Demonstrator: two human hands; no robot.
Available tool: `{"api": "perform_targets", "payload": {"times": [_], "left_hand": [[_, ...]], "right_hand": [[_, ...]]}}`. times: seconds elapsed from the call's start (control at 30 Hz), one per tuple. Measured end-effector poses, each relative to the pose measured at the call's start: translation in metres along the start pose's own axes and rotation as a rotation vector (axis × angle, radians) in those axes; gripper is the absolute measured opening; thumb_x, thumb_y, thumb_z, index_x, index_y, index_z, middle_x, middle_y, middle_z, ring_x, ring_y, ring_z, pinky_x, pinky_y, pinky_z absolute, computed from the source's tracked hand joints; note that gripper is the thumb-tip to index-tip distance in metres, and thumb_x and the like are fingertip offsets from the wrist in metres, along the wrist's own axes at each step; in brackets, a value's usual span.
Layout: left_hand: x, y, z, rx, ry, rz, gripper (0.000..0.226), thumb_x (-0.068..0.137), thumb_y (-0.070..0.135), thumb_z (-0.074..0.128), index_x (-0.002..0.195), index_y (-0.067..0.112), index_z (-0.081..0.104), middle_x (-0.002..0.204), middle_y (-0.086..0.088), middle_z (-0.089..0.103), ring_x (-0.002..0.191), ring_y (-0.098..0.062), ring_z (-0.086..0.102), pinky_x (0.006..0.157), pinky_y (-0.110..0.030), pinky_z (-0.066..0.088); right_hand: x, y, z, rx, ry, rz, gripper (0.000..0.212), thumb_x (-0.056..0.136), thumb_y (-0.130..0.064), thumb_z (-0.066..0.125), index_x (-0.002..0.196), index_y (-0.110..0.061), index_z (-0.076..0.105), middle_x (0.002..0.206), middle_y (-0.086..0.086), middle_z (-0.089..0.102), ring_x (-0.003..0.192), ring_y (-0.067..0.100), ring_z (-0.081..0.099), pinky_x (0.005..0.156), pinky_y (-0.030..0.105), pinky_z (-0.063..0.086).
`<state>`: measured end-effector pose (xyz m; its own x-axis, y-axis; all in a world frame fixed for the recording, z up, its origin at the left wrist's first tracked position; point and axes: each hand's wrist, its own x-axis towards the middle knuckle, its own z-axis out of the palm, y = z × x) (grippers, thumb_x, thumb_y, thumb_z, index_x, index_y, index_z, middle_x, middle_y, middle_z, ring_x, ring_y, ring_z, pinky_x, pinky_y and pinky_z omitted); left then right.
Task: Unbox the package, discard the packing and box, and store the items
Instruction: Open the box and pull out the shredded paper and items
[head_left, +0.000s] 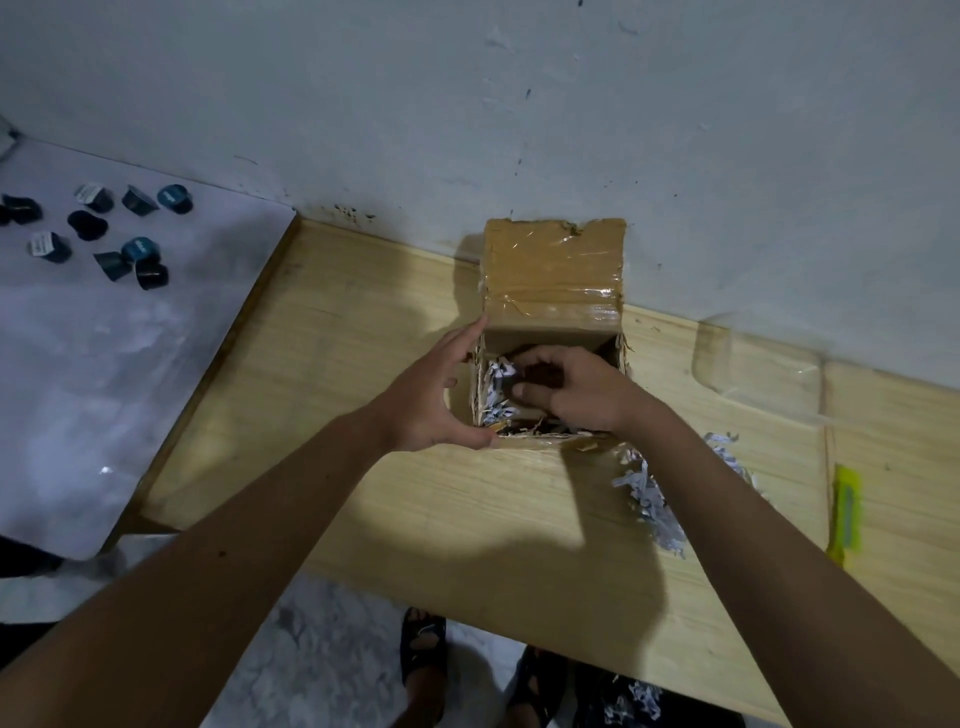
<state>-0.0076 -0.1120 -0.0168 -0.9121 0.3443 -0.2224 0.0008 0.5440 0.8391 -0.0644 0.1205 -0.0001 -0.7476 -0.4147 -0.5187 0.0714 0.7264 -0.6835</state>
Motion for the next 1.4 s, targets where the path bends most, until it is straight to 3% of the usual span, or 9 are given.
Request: {"api": "perform_targets", "payload": {"times": [0.13, 0.33, 0.43, 0.67, 0.83, 1.03, 1.2, 1.3, 1.4], "left_hand": [[0.001, 0.002, 0.0, 0.017, -0.006, 0.009, 0.135, 0.064, 0.029, 0.099, 0.164, 0.04, 0.009, 0.15, 0.048, 0.015, 0.144, 0.001, 0.029, 0.115, -0.039, 0.041], [0.001, 0.004, -0.001, 0.04, -0.003, 0.016, 0.136, 0.064, 0.028, 0.099, 0.164, 0.038, 0.008, 0.158, 0.034, 0.017, 0.143, 0.002, 0.03, 0.113, -0.04, 0.043], [0.0, 0.005, -0.001, 0.04, -0.001, 0.021, 0.136, 0.064, 0.029, 0.099, 0.163, 0.04, 0.008, 0.154, 0.044, 0.016, 0.143, 0.003, 0.029, 0.113, -0.041, 0.043], [0.001, 0.007, 0.0, 0.039, 0.002, 0.006, 0.136, 0.063, 0.028, 0.099, 0.164, 0.038, 0.008, 0.157, 0.034, 0.019, 0.144, -0.002, 0.031, 0.113, -0.039, 0.044], [0.001, 0.008, -0.001, 0.035, 0.006, -0.003, 0.137, 0.063, 0.027, 0.099, 0.165, 0.035, 0.009, 0.16, 0.028, 0.019, 0.145, -0.003, 0.03, 0.112, -0.039, 0.044], [0.002, 0.009, -0.001, 0.022, 0.001, -0.014, 0.136, 0.064, 0.025, 0.099, 0.165, 0.034, 0.009, 0.162, 0.026, 0.02, 0.142, 0.001, 0.03, 0.115, -0.043, 0.043], [0.002, 0.008, -0.001, 0.017, -0.001, -0.015, 0.137, 0.063, 0.029, 0.099, 0.165, 0.035, 0.008, 0.169, 0.02, 0.017, 0.147, -0.005, 0.029, 0.116, -0.045, 0.043], [0.003, 0.007, -0.001, 0.012, 0.002, -0.013, 0.137, 0.063, 0.03, 0.099, 0.165, 0.037, 0.008, 0.169, 0.018, 0.017, 0.149, -0.006, 0.029, 0.116, -0.045, 0.042], [0.003, 0.007, -0.002, 0.008, 0.005, -0.013, 0.137, 0.063, 0.03, 0.099, 0.165, 0.035, 0.008, 0.169, 0.016, 0.018, 0.148, -0.006, 0.029, 0.115, -0.043, 0.043]], "right_hand": [[-0.004, 0.005, 0.001, -0.113, 0.147, 0.037, 0.053, 0.098, -0.034, 0.067, 0.145, -0.014, 0.055, 0.138, 0.006, 0.064, 0.122, 0.024, 0.062, 0.093, 0.023, 0.04], [-0.003, 0.004, 0.004, -0.177, 0.191, 0.076, 0.05, 0.093, -0.022, 0.072, 0.141, -0.013, 0.061, 0.134, 0.008, 0.069, 0.125, 0.027, 0.063, 0.101, 0.028, 0.046], [-0.004, 0.004, 0.008, -0.166, 0.182, 0.064, 0.052, 0.092, -0.026, 0.074, 0.141, -0.014, 0.061, 0.134, 0.007, 0.069, 0.125, 0.027, 0.063, 0.103, 0.028, 0.046], [-0.001, 0.01, 0.011, 0.064, -0.033, -0.01, 0.045, 0.093, -0.017, 0.075, 0.137, -0.015, 0.065, 0.124, -0.001, 0.073, 0.117, 0.015, 0.068, 0.111, 0.039, 0.051], [-0.002, 0.015, 0.006, 0.115, 0.129, -0.076, 0.039, 0.091, -0.026, 0.077, 0.129, -0.028, 0.069, 0.121, -0.005, 0.072, 0.106, 0.019, 0.072, 0.098, 0.043, 0.058], [0.012, 0.0, 0.015, -0.133, -0.115, -0.045, 0.073, 0.088, -0.036, 0.075, 0.154, -0.037, 0.044, 0.157, -0.004, 0.046, 0.142, 0.019, 0.045, 0.119, 0.039, 0.037], [0.012, -0.001, 0.014, -0.023, -0.219, 0.013, 0.044, 0.096, -0.018, 0.067, 0.14, -0.028, 0.062, 0.134, -0.008, 0.064, 0.125, 0.015, 0.06, 0.104, 0.029, 0.046], [0.009, 0.002, 0.009, -0.036, -0.243, 0.006, 0.028, 0.1, -0.024, 0.062, 0.124, -0.033, 0.073, 0.127, -0.008, 0.071, 0.12, 0.019, 0.065, 0.111, 0.039, 0.048], [0.006, 0.006, 0.001, -0.098, -0.158, -0.025, 0.027, 0.101, -0.035, 0.061, 0.126, -0.039, 0.071, 0.137, -0.007, 0.064, 0.14, 0.022, 0.041, 0.119, 0.038, 0.033]]}}
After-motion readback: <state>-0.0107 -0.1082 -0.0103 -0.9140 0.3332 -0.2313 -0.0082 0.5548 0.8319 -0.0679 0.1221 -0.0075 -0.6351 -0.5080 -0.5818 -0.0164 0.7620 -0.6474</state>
